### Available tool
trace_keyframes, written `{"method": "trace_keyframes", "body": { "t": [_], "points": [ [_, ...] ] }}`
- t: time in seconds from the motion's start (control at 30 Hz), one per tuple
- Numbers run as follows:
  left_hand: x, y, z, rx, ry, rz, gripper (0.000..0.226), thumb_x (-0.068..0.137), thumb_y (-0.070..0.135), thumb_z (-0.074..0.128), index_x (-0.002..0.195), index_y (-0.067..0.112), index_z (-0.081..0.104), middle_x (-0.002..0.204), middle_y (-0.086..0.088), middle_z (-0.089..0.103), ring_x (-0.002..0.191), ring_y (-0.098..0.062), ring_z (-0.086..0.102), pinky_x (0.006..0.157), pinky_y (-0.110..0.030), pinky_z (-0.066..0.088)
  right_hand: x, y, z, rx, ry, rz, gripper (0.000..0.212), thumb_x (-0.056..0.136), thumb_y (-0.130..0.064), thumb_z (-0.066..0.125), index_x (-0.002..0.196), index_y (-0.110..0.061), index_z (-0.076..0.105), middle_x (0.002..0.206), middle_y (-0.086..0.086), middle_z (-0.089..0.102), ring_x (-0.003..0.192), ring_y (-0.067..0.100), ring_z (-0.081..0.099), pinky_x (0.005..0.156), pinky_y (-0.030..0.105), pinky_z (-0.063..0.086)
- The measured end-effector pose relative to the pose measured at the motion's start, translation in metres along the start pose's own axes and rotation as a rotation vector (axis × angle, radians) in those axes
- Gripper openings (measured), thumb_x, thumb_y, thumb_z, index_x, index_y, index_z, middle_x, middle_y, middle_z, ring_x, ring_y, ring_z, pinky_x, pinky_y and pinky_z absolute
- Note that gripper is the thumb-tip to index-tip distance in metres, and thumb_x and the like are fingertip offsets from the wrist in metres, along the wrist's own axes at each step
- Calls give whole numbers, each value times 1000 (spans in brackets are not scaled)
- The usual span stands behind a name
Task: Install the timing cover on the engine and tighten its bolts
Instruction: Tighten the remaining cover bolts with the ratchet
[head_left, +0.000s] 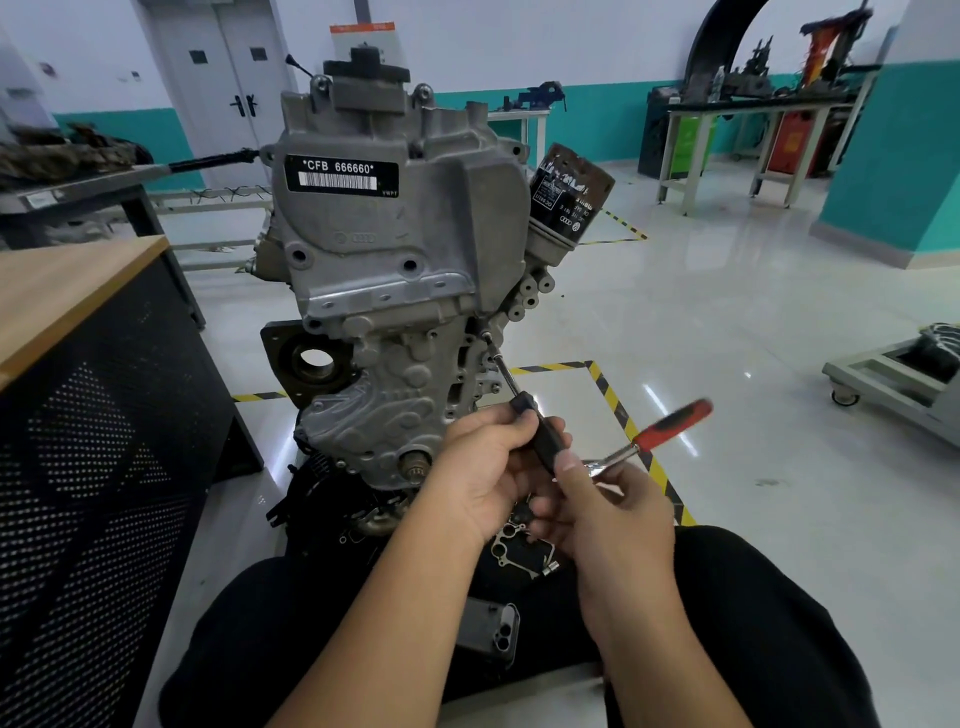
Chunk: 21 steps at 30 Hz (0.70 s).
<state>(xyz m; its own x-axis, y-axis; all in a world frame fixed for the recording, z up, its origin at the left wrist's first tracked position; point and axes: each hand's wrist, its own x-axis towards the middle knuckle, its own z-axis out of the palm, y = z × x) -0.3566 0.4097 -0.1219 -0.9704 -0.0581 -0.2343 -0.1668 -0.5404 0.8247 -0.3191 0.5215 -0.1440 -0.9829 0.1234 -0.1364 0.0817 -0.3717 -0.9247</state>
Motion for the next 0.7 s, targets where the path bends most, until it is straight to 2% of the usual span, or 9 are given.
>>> {"method": "trace_keyframes", "body": {
  "t": [0.1, 0.2, 0.27, 0.33, 0.4, 0.57, 0.6, 0.67, 0.7],
  "points": [
    [1, 0, 4, -36, 17, 31, 24, 99, 5, 59, 119, -7, 62, 94, -21, 72, 66, -26, 73, 47, -29, 54, -1, 2, 1, -249, 48, -249, 16, 92, -18, 76, 87, -15, 61, 66, 9, 72, 54, 26, 71, 56, 47, 63],
    [0, 1, 0, -41, -24, 48, 29, 98, 9, 62, 121, -9, 61, 100, -25, 69, 57, -24, 69, 45, -28, 53, -3, -3, 2, 87, -37, -32, 24, 100, -29, 67, 96, -5, 64, 64, 12, 69, 47, 21, 63, 46, 35, 55],
    [-2, -1, -1, -19, -41, 30, 31, 99, 4, 59, 125, -13, 57, 101, -27, 67, 56, -24, 69, 44, -28, 53, 0, -6, -1, 151, -73, 74, 23, 100, -25, 66, 96, -3, 66, 66, 15, 67, 47, 18, 61, 43, 29, 51],
    [-1, -5, 0, -12, 4, 33, 33, 97, 0, 61, 126, -13, 57, 98, -24, 69, 67, -26, 72, 51, -30, 56, 3, -1, -4, -104, -32, -78, 11, 94, -17, 73, 90, -12, 64, 65, 9, 70, 50, 20, 66, 46, 33, 55],
    [2, -7, 1, -28, 38, 56, 31, 94, 1, 65, 122, -11, 62, 95, -21, 70, 71, -26, 72, 57, -31, 59, 2, 3, -2, -295, 31, -238, 21, 90, -16, 78, 82, -26, 61, 67, 6, 71, 52, 22, 69, 48, 37, 57],
    [1, -6, -5, 9, -9, 58, 21, 89, 14, 73, 105, 1, 71, 91, -17, 73, 64, -26, 69, 47, -30, 52, -1, 0, 1, 116, -100, 14, 15, 98, -27, 70, 91, -13, 68, 70, 16, 68, 45, 18, 56, 42, 29, 46],
    [1, -8, -4, 3, -14, 49, 17, 90, 13, 71, 103, 2, 70, 92, -17, 73, 69, -26, 70, 50, -31, 54, 0, 1, -1, 2, -94, -36, 8, 96, -24, 72, 90, -21, 68, 70, 14, 69, 46, 17, 59, 43, 30, 49],
    [1, -11, 0, -47, 12, 46, 13, 90, 10, 71, 100, 2, 69, 90, -16, 72, 72, -26, 70, 59, -34, 59, 2, 5, -5, -369, -23, -265, 24, 88, -18, 80, 84, -36, 64, 69, 5, 71, 53, 19, 67, 50, 34, 56],
    [2, -11, 2, -66, 26, 51, 15, 88, 10, 73, 100, 3, 69, 87, -16, 70, 70, -26, 69, 60, -34, 59, 3, 6, -4, -427, 4, -319, 28, 85, -18, 82, 84, -38, 64, 69, 3, 71, 55, 21, 69, 51, 35, 57]
  ]
}}
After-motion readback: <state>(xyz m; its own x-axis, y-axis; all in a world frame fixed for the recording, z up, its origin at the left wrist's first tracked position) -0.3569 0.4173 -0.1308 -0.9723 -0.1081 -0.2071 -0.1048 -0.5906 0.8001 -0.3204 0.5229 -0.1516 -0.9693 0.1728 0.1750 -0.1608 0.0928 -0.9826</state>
